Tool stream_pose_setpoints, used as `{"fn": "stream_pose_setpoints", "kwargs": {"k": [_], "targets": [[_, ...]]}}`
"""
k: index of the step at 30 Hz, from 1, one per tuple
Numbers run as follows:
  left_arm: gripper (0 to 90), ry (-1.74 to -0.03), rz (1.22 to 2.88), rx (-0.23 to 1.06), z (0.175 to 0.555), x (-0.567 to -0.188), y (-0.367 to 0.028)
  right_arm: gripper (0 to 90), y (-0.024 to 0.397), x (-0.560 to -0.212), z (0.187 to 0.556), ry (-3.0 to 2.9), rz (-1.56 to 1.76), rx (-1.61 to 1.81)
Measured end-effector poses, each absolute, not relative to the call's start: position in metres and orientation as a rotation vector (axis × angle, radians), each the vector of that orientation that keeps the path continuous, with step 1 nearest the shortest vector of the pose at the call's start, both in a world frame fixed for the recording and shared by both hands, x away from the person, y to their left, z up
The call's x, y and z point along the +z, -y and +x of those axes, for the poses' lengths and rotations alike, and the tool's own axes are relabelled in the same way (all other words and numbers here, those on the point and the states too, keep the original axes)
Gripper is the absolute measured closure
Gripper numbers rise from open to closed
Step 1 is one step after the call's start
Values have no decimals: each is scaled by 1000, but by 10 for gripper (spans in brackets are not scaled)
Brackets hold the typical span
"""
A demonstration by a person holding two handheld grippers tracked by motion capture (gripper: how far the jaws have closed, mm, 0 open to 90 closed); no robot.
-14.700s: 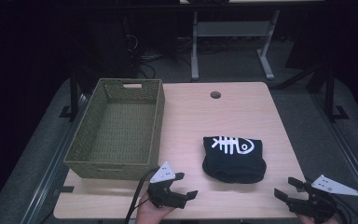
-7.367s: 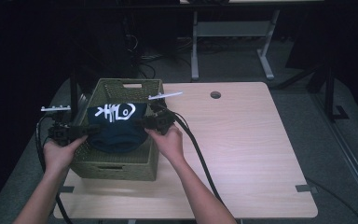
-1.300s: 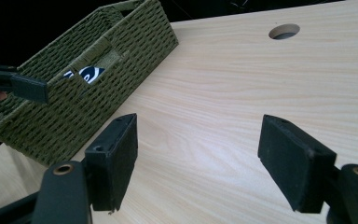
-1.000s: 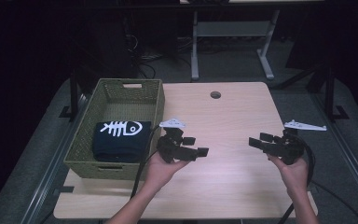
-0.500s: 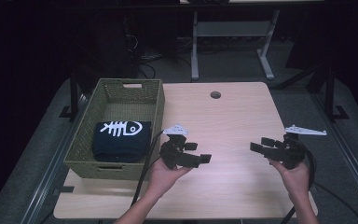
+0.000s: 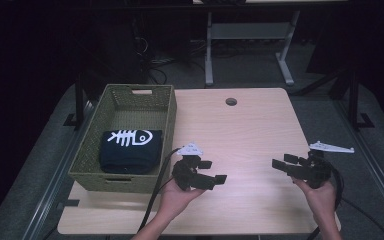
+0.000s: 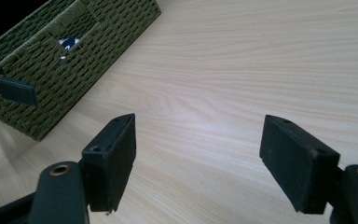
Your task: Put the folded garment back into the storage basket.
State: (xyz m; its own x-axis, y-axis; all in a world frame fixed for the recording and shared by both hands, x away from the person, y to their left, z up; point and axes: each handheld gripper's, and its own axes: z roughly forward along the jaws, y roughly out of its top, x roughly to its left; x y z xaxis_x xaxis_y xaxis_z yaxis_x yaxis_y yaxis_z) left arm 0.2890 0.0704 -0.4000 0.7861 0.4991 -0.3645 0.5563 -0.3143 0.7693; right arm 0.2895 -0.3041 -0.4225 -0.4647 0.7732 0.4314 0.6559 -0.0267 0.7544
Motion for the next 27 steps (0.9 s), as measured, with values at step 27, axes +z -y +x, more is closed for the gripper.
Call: {"fn": "stream_pose_setpoints", "kwargs": {"k": [27], "targets": [[225,-785,1989,-80,265,-433,-95,263,301,-444,267,-2135,1546,1451]]}}
